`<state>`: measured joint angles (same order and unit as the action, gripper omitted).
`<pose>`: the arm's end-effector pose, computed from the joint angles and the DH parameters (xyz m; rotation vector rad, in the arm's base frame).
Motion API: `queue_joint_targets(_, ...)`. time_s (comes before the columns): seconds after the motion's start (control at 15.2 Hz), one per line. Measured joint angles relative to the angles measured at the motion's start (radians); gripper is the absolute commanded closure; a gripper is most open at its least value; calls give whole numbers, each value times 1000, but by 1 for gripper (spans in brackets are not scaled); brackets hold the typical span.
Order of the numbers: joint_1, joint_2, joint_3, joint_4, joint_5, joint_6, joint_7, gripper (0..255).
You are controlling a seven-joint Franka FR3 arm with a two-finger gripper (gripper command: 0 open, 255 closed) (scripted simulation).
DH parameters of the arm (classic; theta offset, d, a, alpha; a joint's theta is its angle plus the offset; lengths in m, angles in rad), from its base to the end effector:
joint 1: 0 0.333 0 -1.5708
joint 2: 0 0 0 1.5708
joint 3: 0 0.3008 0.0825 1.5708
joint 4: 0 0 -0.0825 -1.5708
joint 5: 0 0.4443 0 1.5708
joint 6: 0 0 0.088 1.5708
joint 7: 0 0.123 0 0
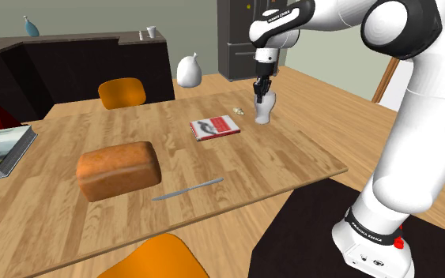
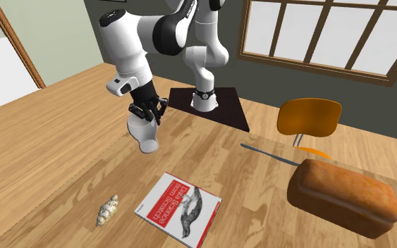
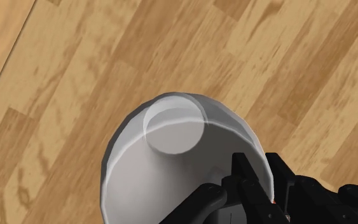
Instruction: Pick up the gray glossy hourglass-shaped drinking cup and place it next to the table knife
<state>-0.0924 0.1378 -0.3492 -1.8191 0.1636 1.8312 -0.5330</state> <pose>0.5852 -0.2536 0.4013 -2.9900 -0.0602 0.0777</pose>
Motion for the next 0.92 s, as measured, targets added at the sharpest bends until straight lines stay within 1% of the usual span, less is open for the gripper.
queue_joint_targets(0.53,1,-21,-1,80,-11,-99,18,255)
queue_joint_targets(0.92,-2,-21,-3,163,-12,-180,24,255)
